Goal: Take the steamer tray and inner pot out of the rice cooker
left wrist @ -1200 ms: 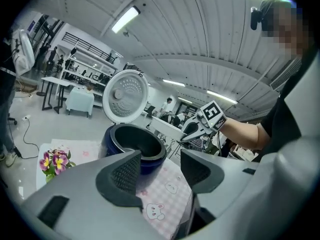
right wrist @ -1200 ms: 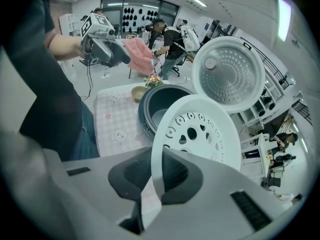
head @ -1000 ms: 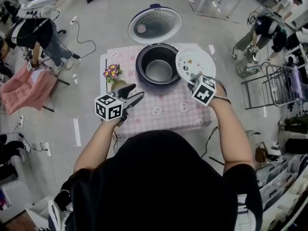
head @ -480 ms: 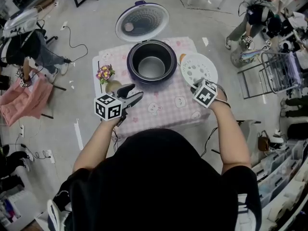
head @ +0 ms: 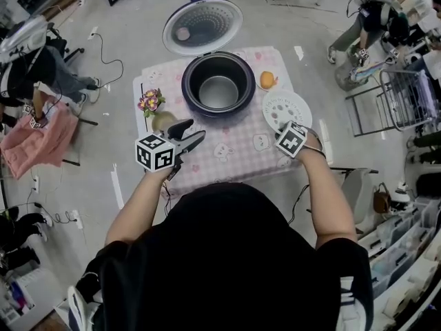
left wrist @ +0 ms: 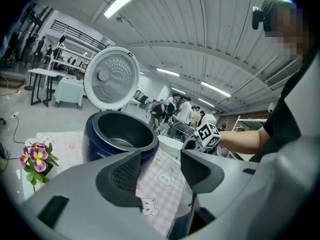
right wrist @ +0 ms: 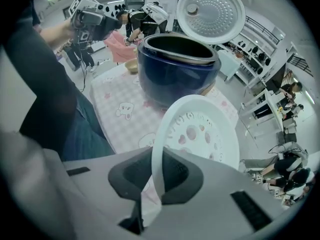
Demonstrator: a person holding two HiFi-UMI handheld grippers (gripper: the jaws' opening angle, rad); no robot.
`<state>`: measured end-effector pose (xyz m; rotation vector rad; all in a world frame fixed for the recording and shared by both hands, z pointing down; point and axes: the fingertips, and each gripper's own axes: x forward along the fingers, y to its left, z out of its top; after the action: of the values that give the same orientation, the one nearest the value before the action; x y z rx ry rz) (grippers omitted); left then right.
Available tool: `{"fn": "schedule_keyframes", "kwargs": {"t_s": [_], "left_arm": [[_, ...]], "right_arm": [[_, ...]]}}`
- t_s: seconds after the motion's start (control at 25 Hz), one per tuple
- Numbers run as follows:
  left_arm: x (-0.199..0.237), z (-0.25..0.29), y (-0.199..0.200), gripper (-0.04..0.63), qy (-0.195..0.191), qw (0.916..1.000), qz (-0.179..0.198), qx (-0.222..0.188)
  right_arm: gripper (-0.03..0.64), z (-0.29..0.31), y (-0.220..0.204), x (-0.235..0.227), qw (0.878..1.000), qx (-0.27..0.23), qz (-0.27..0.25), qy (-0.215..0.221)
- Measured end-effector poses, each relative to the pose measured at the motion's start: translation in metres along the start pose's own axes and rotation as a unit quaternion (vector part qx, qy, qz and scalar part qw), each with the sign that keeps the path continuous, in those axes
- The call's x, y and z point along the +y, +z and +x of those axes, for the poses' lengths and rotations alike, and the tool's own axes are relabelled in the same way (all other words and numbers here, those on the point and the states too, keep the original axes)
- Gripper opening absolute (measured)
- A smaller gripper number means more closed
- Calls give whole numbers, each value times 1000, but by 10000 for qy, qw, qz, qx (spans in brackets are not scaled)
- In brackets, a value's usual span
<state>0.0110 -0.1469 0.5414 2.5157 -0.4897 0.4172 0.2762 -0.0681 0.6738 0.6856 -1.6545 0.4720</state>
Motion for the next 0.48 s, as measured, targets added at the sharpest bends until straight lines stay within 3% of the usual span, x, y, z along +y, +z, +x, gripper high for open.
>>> {"fn": "schedule_keyframes", "kwargs": {"t_s": [0.48], "left_arm": [[20, 12, -10, 265, 89, 9996, -180, 202]], "right_arm": [[37, 62, -14, 4, 9991, 194, 163, 342]]}}
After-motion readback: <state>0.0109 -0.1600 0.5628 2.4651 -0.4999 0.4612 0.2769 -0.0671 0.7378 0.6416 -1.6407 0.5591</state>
